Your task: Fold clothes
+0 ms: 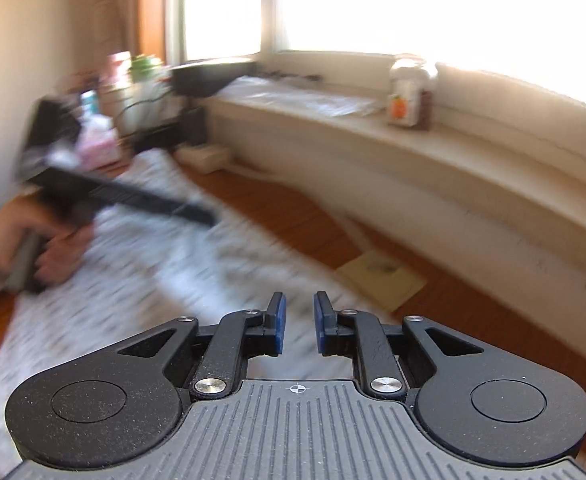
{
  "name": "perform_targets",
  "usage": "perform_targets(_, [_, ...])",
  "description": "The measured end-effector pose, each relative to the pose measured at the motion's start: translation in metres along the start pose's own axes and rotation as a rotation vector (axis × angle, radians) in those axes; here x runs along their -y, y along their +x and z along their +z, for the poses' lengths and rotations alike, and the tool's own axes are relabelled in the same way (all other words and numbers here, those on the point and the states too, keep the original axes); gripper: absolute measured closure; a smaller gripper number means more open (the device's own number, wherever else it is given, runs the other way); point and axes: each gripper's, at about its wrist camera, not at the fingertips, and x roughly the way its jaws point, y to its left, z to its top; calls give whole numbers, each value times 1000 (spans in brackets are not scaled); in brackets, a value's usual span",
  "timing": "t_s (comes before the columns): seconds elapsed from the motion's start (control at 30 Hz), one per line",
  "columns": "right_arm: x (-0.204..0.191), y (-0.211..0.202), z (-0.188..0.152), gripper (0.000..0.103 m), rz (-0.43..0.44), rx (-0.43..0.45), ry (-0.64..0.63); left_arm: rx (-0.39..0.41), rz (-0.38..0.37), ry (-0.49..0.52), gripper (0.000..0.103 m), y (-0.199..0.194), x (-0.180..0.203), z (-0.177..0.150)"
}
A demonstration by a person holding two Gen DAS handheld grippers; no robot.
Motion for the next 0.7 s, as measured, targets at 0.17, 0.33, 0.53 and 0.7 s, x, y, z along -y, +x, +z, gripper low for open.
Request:
perform_targets(0.17, [-25, -11, -9, 86, 13, -17, -28, -6, 10, -1, 56, 1, 0, 0])
perform_targets(0.33, [-41, -19, -12, 86, 45, -15, -40, -8, 19, -6, 56, 2, -1, 0])
perform_targets(0.53, [-55, -1, -16, 78, 70, -51, -74, 3, 15, -17, 56, -1, -2, 0])
perform_targets(0.7, [-49, 12, -16, 78, 45, -70, -78, 5, 11, -23, 56, -1, -3, 0])
